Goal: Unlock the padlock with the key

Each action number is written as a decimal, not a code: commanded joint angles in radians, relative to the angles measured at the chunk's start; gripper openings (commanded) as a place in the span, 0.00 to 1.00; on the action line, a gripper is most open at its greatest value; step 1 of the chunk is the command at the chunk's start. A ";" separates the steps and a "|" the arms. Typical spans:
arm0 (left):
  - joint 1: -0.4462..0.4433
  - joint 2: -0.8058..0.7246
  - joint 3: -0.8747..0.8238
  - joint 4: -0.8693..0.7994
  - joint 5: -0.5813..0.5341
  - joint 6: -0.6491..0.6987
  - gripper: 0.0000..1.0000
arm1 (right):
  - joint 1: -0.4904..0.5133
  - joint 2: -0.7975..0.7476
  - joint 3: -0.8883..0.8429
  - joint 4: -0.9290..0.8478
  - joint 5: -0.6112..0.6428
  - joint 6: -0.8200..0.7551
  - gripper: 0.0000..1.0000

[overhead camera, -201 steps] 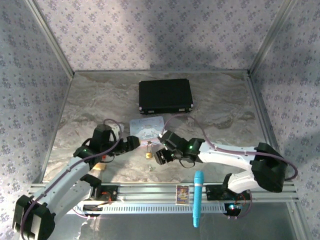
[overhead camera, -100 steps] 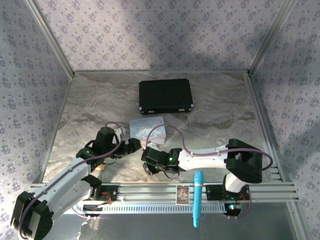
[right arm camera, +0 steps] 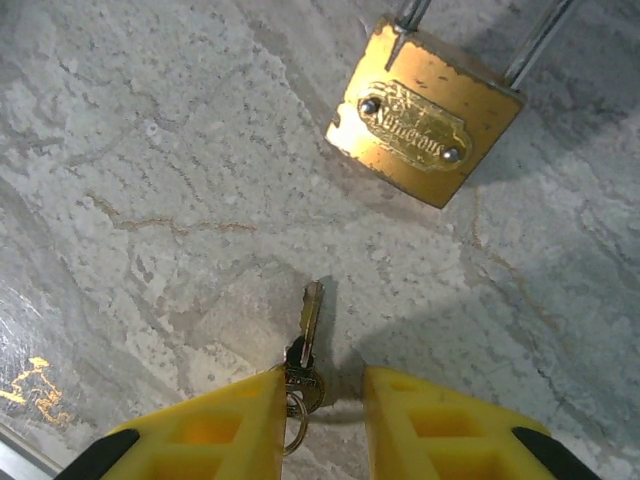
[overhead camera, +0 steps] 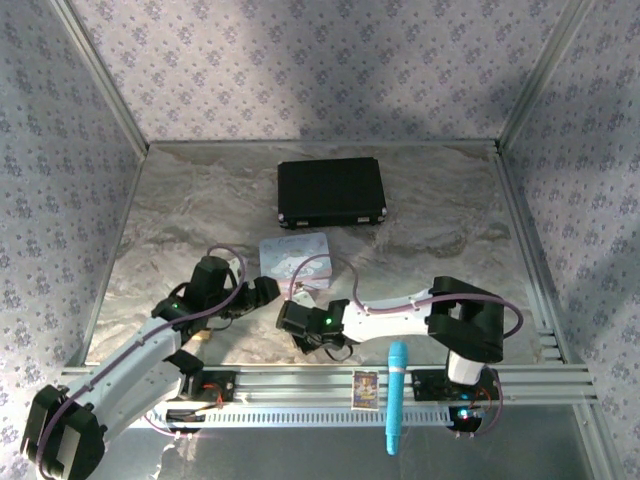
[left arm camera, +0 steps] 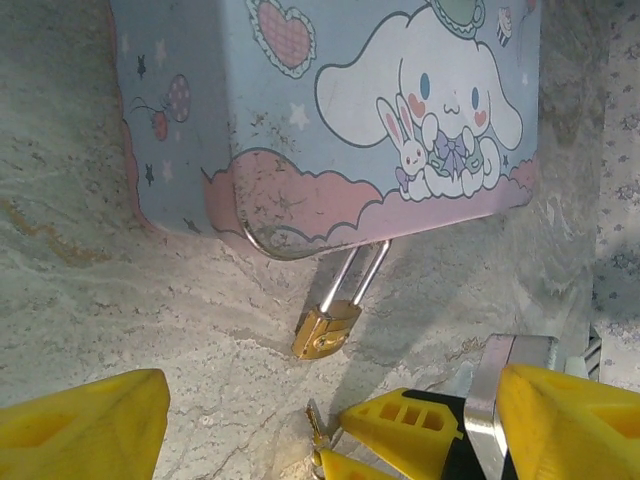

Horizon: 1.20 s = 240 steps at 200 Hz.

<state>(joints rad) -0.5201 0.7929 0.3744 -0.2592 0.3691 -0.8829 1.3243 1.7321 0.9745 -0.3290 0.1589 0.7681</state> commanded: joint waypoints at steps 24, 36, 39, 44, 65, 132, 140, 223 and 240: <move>-0.006 -0.035 -0.013 -0.012 -0.022 -0.014 0.85 | 0.026 0.035 0.061 -0.077 0.038 0.011 0.27; -0.006 -0.044 -0.017 -0.013 -0.025 -0.019 0.85 | 0.030 0.034 0.067 -0.089 0.046 0.011 0.27; -0.006 -0.046 -0.019 -0.014 -0.025 -0.020 0.85 | 0.031 0.034 0.068 -0.091 0.047 0.012 0.27; -0.006 -0.050 -0.020 -0.014 -0.027 -0.021 0.85 | 0.030 0.033 0.069 -0.090 0.046 0.012 0.27; -0.006 -0.063 -0.025 -0.020 -0.033 -0.024 0.85 | 0.032 0.046 0.072 -0.092 0.039 0.017 0.27; -0.006 -0.089 -0.036 -0.024 -0.051 -0.039 0.85 | 0.032 0.105 0.112 -0.123 0.016 0.011 0.25; -0.006 -0.090 -0.038 -0.023 -0.053 -0.042 0.85 | 0.032 0.112 0.118 -0.129 0.013 0.010 0.23; -0.056 -0.070 -0.092 0.166 -0.048 -0.130 0.71 | -0.014 0.004 -0.029 -0.013 -0.057 0.006 0.00; -0.087 -0.049 -0.094 0.182 -0.081 -0.143 0.71 | -0.032 -0.022 -0.058 -0.006 -0.067 -0.013 0.00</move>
<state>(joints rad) -0.5713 0.7238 0.2867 -0.1646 0.3202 -0.9878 1.3201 1.7367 0.9787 -0.3290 0.1314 0.7753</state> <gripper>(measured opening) 0.709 0.052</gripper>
